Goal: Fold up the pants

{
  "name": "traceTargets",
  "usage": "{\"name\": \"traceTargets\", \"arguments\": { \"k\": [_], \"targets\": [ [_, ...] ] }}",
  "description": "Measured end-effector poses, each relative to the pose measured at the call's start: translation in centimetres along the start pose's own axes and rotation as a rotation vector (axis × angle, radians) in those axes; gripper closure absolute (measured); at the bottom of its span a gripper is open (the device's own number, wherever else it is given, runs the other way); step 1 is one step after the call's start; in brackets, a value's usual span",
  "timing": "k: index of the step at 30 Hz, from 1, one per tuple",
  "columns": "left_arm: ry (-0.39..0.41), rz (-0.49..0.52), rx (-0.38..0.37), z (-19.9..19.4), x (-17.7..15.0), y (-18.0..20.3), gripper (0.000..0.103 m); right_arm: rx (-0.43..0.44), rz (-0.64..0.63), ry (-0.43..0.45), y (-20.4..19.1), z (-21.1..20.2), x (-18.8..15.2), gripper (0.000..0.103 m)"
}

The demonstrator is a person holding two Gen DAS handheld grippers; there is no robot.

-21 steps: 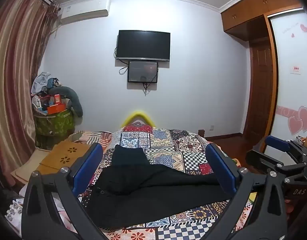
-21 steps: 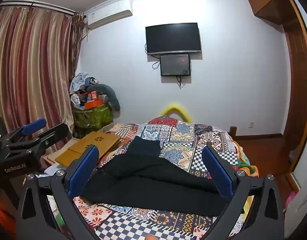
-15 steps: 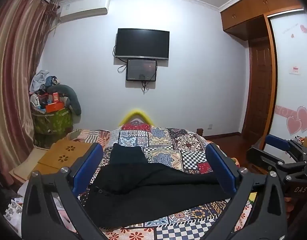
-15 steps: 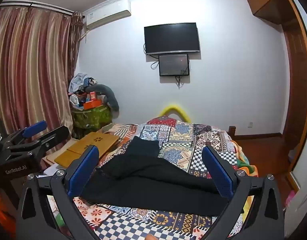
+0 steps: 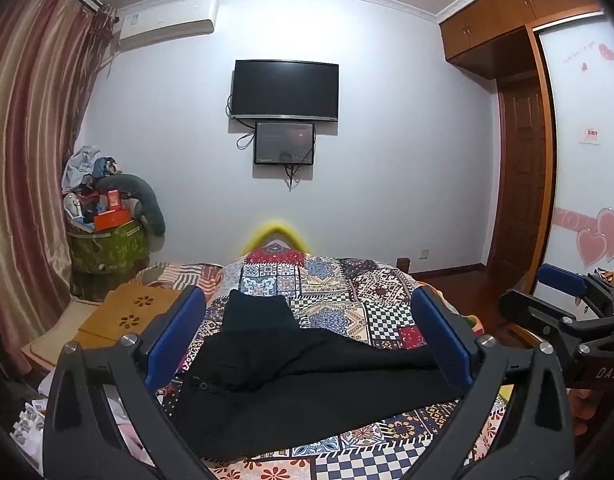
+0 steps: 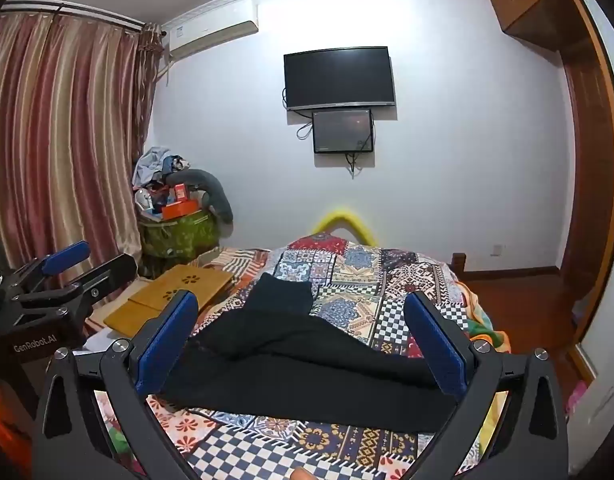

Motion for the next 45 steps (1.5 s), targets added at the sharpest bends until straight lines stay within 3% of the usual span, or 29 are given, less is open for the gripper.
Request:
{"name": "traceTargets", "arguments": {
  "k": [45],
  "targets": [
    [0.000,-0.004,-0.003,0.46,-0.09,0.14,0.000,-0.006,0.006,0.003,0.40,-0.33,0.77,0.001]
  ]
}}
Point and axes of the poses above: each gripper's, at about its wrist camera, not at the fingertips, and z roughly the way its jaws point, y to its right, x to its top, the point moved 7 cm from there along z, roughly the way its jaws point, and after that the axes turned 14 degrees about y, right-handed, at the moved point
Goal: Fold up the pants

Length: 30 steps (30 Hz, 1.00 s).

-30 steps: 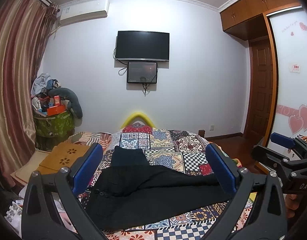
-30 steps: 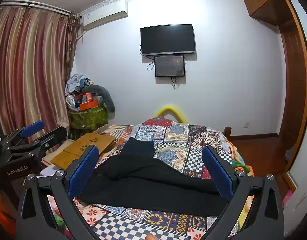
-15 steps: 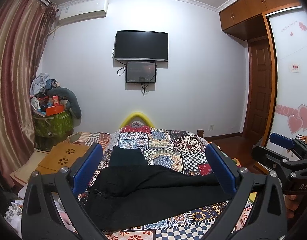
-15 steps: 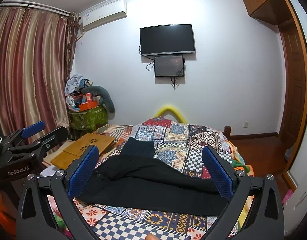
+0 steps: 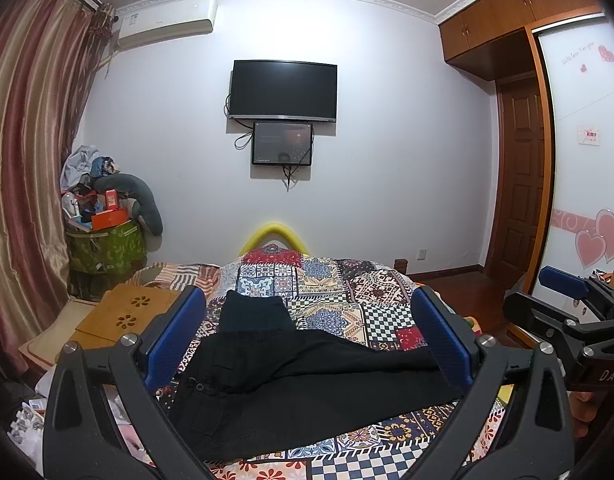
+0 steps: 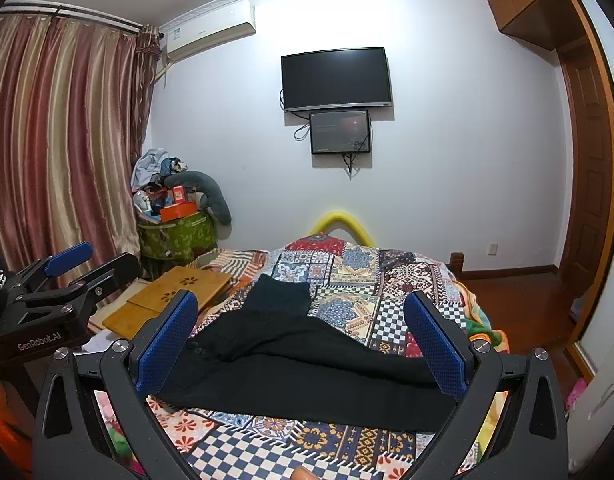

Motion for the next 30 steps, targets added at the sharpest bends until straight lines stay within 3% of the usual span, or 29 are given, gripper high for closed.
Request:
{"name": "traceTargets", "arguments": {
  "k": [21,30],
  "targets": [
    [-0.009,-0.004,-0.010,0.3,-0.3,0.2,0.000,-0.005,-0.001,-0.002,-0.3,0.3,-0.5,0.001],
    [-0.078,0.011,-0.010,2.9,-1.8,-0.3,0.000,0.000,-0.001,-0.023,-0.1,1.7,-1.3,0.001]
  ]
}}
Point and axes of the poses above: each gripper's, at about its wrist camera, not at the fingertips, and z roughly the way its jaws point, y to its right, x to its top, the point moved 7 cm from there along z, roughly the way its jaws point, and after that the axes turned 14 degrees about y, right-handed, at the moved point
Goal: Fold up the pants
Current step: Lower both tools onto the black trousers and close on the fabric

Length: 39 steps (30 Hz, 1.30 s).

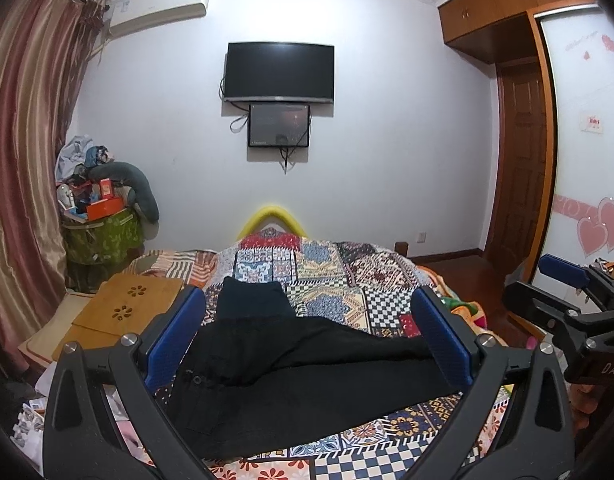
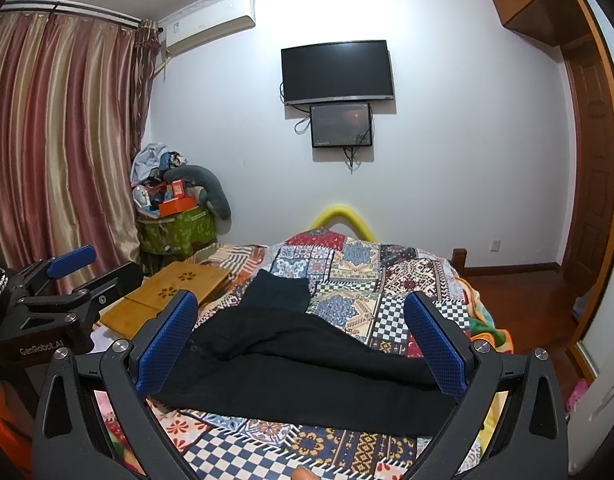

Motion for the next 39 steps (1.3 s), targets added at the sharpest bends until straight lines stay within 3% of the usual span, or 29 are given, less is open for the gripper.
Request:
{"name": "traceTargets", "arguments": {
  "k": [9,22,28,31,36,39],
  "targets": [
    [-0.140,-0.070,0.054,7.3,-3.9,-3.5,0.000,-0.032,-0.004,-0.100,2.4,5.3,-3.4,0.001],
    [-0.473,-0.061,0.203,21.5,-15.4,-13.0,0.000,-0.050,-0.046,-0.329,7.4,15.4,-10.9,0.001],
    [-0.515,0.065,0.292,25.3,-18.9,-17.6,0.000,-0.015,-0.069,-0.443,8.4,19.8,-14.2,0.002],
    [-0.562,0.066,0.269,27.2,-20.9,-19.5,0.000,0.010,-0.064,-0.491,8.6,21.8,-15.7,0.003],
    [-0.638,-0.073,0.193,31.0,-24.8,-21.8,0.000,0.074,-0.089,-0.544,8.6,25.8,-17.7,0.003],
    [-0.686,-0.133,0.185,33.6,-27.0,-23.1,0.000,0.116,-0.108,-0.606,8.4,27.7,-19.4,0.011]
  ]
}}
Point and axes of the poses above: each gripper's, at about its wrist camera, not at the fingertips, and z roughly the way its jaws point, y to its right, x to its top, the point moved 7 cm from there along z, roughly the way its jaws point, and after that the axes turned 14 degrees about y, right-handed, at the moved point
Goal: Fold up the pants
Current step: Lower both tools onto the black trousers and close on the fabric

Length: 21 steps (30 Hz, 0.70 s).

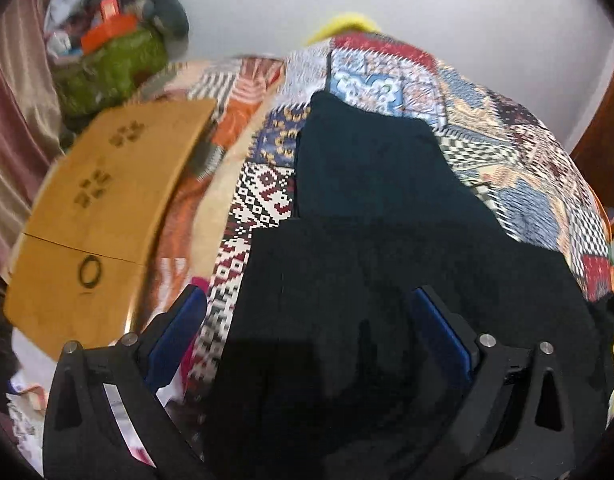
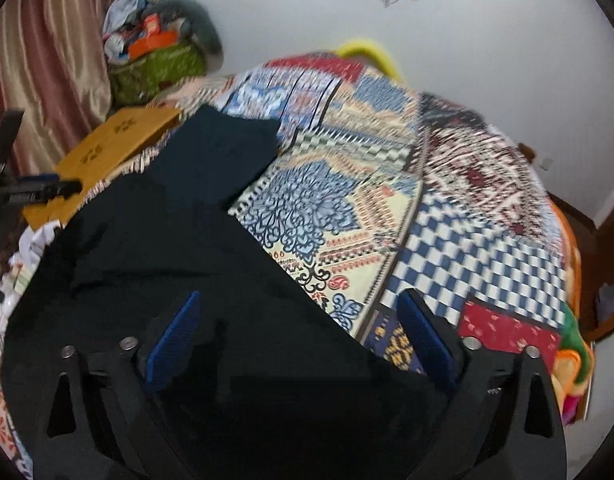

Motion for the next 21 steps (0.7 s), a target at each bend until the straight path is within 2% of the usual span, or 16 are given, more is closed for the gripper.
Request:
{"name": "traceTargets", "arguments": {
  "k": [2,4,6,8,11,13,16,17,19,21],
  "targets": [
    [-0.030,-0.019,-0.002,1.7,0.1,-0.4,0.007,0.026,-0.013,-0.044,0.0,1.8,-0.4,0.011],
    [-0.086,-0.038,-0.005,4.2,-0.2,-0.9,0.020,0.045,-0.026,-0.083,0.0,3.1,-0.8,0.012],
    [-0.143,-0.073,-0.010,6.4,-0.8,-1.3,0.027,0.062,-0.041,-0.106,0.0,4.2,-1.0,0.014],
    [-0.174,-0.094,-0.019,7.8,-1.2,-1.6,0.028,0.065,-0.055,-0.126,0.1,5.1,-1.2,0.020],
    [-0.145,-0.073,-0.024,8.4,-1.0,-1.3,0.030,0.087,-0.050,-0.140,0.5,6.0,-1.0,0.030],
    [-0.146,-0.068,-0.031,8.4,-1.2,-0.9,0.042,0.137,-0.021,-0.163,0.3,6.4,-1.0,0.046],
    [-0.150,-0.054,-0.044,8.5,-1.3,-0.4,0.057,0.199,0.004,-0.181,-0.6,6.3,-1.3,0.063],
    [-0.143,-0.039,-0.028,8.3,-1.3,-0.3,0.059,0.206,0.003,-0.179,-0.9,6.3,-1.4,0.067],
    [-0.135,-0.020,-0.002,8.1,-1.1,-0.3,0.072,0.238,0.009,-0.179,-1.6,6.1,-1.6,0.085],
    [-0.135,-0.013,0.004,7.7,-0.9,-0.3,0.079,0.242,0.018,-0.181,-2.1,6.0,-1.7,0.092]
  ]
}}
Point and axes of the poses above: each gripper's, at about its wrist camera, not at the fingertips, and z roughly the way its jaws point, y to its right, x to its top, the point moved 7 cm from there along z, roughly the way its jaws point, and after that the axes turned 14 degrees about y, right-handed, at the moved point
